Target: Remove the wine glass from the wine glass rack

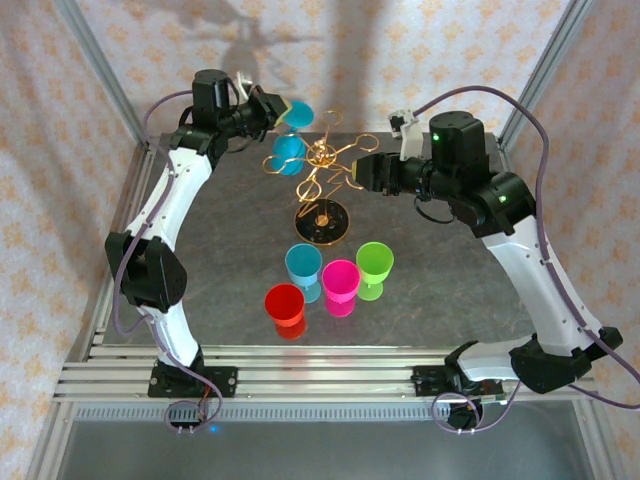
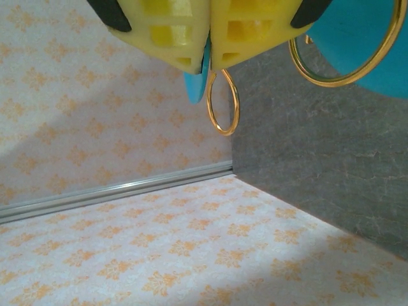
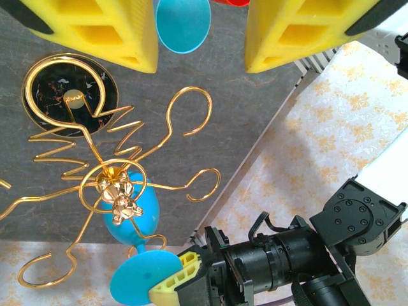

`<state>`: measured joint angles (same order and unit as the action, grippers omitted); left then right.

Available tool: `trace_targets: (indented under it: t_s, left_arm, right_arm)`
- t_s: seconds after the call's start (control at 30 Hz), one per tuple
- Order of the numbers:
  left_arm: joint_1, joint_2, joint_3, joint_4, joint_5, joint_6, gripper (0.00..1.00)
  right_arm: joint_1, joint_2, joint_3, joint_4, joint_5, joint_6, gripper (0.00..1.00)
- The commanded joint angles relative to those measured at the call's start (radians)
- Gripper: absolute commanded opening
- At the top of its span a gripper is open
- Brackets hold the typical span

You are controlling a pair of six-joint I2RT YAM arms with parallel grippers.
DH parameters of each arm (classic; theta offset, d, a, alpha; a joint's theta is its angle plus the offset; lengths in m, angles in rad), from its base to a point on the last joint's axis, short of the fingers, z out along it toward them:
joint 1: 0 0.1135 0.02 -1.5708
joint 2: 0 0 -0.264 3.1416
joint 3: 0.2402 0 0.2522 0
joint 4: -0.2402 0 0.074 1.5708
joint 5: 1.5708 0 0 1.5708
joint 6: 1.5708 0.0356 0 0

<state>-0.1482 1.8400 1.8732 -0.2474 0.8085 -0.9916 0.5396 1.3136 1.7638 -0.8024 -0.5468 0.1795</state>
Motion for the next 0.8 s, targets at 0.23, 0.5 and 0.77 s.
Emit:
trace_targets:
  t_s: [0.23,0.5,0.77]
  left_arm:
    - [-0.011,0.029,0.046,-0.072,0.025,0.065,0.0]
    - [-0.014,0.048,0.077,-0.097,0.023,0.073,0.0]
    - [-0.017,0.062,0.117,-0.114,0.02,0.074,0.0]
  right_arm:
    - [-0.007,-0.011,0.032,0.001,-0.002,-0.005,0.4]
    - [-0.006,-0.011,0.031,0.0,0.002,-0.008,0.4]
    - [-0.007,-0.011,0.033,0.001,0.002,-0.009,0.4]
